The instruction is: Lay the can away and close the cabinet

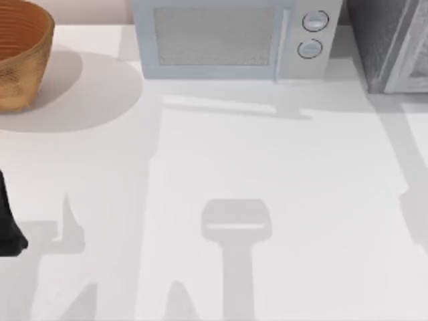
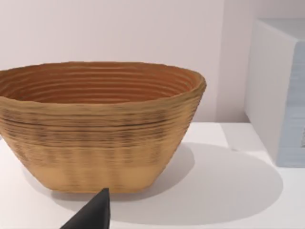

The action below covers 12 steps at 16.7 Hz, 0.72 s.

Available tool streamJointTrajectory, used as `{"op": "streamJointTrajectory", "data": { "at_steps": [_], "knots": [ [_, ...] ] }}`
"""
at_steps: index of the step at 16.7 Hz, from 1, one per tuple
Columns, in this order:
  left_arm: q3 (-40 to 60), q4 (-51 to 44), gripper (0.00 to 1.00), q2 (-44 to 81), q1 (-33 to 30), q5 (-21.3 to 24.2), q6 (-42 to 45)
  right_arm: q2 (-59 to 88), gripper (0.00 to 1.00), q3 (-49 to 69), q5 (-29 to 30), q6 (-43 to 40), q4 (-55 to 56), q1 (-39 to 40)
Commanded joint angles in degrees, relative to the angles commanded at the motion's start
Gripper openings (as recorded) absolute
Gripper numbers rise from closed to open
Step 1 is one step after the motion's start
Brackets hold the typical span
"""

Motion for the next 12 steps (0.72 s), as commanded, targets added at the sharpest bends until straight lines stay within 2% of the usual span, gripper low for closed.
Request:
{"op": "streamJointTrajectory", "data": {
  "at_steps": [5,12],
  "knots": [
    [0.0,0.0,1.00,0.0,0.0,0.0,0.0,-19.4,1.00,-22.2,-2.8,-1.9,7.6,-0.7],
    [0.0,0.0,1.00,0.0,0.0,0.0,0.0,-53.8,1.00,-67.1,-6.4,-3.4,19.8,-2.5]
  ]
}}
